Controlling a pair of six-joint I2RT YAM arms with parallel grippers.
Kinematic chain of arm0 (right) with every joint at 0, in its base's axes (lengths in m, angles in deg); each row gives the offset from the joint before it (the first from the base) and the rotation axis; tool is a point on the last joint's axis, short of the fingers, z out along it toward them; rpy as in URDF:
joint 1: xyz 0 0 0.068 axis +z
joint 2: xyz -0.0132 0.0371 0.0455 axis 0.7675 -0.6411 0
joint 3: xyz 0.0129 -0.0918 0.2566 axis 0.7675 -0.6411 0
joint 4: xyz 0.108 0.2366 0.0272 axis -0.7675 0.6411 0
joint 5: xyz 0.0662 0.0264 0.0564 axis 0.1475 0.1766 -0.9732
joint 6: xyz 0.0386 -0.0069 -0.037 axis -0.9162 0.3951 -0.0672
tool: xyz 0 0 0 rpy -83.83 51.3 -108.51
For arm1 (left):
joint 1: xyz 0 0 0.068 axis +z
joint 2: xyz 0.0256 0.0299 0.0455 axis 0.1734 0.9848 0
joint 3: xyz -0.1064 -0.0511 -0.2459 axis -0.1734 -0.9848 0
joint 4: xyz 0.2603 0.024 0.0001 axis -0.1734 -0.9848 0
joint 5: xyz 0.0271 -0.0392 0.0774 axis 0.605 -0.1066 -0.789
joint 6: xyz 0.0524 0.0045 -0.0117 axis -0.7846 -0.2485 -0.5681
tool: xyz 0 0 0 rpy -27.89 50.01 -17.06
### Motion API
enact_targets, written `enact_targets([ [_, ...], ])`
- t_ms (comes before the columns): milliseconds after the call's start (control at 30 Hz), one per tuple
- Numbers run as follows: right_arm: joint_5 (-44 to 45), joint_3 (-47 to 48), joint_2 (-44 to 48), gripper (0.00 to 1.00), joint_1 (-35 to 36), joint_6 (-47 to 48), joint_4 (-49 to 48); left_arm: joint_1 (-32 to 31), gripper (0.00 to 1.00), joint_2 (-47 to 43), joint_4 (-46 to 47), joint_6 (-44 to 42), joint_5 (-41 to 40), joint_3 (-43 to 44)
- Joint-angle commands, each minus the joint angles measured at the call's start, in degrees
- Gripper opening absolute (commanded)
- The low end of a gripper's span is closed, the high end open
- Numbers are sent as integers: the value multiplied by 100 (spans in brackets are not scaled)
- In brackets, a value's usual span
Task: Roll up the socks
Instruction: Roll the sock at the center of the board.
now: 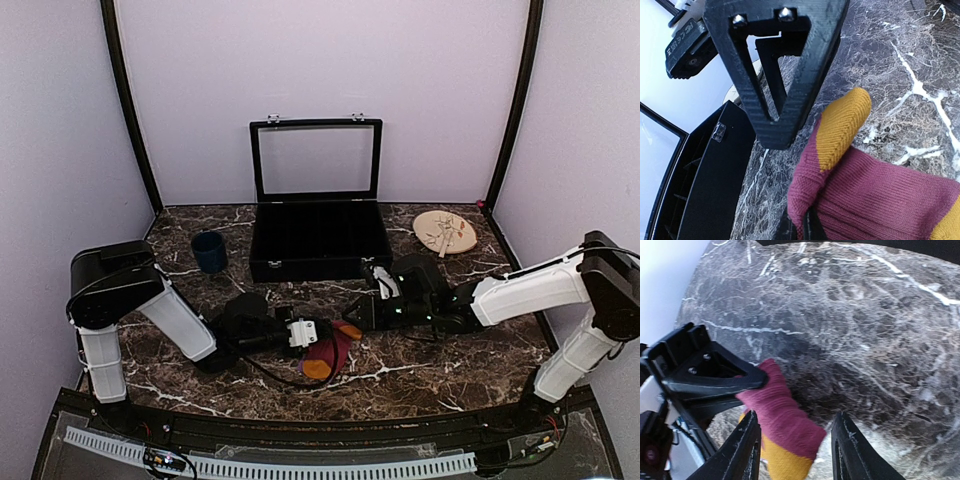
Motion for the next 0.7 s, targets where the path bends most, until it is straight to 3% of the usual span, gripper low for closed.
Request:
enact_targets([
  [0, -493, -201, -115, 45, -68, -253, -592, -57, 0, 108, 579, -190, -190, -99],
  [667, -961, -652, -677, 47, -263, -572, -1860, -182, 0, 352, 994, -366, -321, -205],
])
